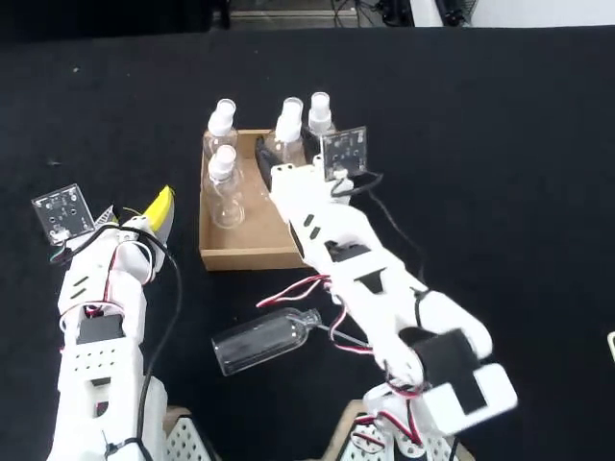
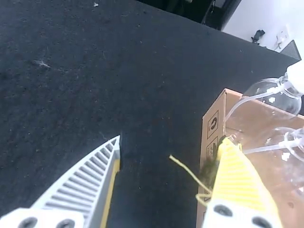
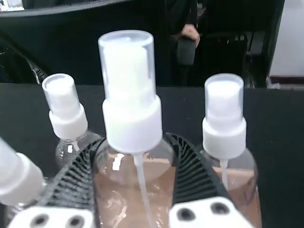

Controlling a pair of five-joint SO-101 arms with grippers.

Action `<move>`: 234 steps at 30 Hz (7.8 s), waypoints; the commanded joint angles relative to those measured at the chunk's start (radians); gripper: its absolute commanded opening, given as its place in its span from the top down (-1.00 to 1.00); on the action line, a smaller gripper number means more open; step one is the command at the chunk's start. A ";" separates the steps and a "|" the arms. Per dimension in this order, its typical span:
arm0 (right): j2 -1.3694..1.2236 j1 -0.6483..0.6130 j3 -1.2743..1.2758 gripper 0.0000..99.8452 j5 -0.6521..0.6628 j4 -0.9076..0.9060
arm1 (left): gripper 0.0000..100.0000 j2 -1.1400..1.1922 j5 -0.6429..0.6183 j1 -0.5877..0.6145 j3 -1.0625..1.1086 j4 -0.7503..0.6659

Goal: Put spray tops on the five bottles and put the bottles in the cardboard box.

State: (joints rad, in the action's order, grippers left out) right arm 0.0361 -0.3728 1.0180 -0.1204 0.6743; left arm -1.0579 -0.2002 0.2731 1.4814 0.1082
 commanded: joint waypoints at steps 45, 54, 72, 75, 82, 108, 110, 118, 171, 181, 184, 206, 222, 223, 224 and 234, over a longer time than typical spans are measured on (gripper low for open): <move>-0.211 -0.037 -0.113 0.87 0.069 0.104 | 0.40 -0.015 0.003 0.039 -0.019 -0.023; -0.209 -0.041 -0.093 0.71 0.069 0.104 | 0.40 -0.015 0.003 0.039 -0.019 -0.023; -0.211 -0.044 -0.090 0.71 0.068 0.104 | 0.40 -0.015 0.003 0.039 -0.019 -0.023; -0.211 -0.063 -0.077 0.71 0.068 0.106 | 0.40 -0.015 0.003 0.039 -0.019 -0.023; -0.206 -0.066 -0.074 0.71 0.069 0.110 | 0.40 -0.015 0.003 0.041 -0.019 -0.023; -0.211 -0.064 -0.079 0.70 0.140 0.109 | 0.40 -0.015 0.003 0.041 -0.021 -0.023; -0.211 -0.064 -0.081 0.70 0.140 0.110 | 0.40 -0.015 0.003 0.041 -0.021 -0.023; -0.213 -0.063 -0.096 0.71 0.140 0.110 | 0.40 -0.015 0.003 0.041 -0.021 -0.025; -0.294 -0.072 -0.153 0.56 0.141 0.104 | 0.40 -0.015 0.003 0.041 -0.021 -0.028; -0.294 -0.074 -0.151 0.56 0.143 0.104 | 0.40 -0.015 0.003 0.041 -0.021 -0.028; -0.294 -0.074 -0.142 0.56 0.144 0.112 | 0.40 -0.015 0.003 0.041 -0.021 -0.028; -0.294 -0.074 -0.147 0.54 0.146 0.112 | 0.40 -0.015 0.003 0.041 -0.021 -0.028; -0.294 -0.074 -0.147 0.54 0.146 0.112 | 0.40 -0.015 0.003 0.041 -0.021 -0.028; -0.294 -0.074 -0.147 0.54 0.146 0.112 | 0.40 -0.015 0.003 0.041 -0.021 -0.028; -0.294 -0.074 -0.147 0.54 0.146 0.112 | 0.40 -0.015 0.003 0.041 -0.021 -0.028; -0.294 -0.074 -0.142 0.39 0.144 0.110 | 0.40 -0.015 0.003 0.041 -0.021 -0.028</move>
State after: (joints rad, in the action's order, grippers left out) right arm -0.2616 -0.4373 0.8922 0.0176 0.7725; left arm -1.0579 -0.2002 0.3053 1.4814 0.1020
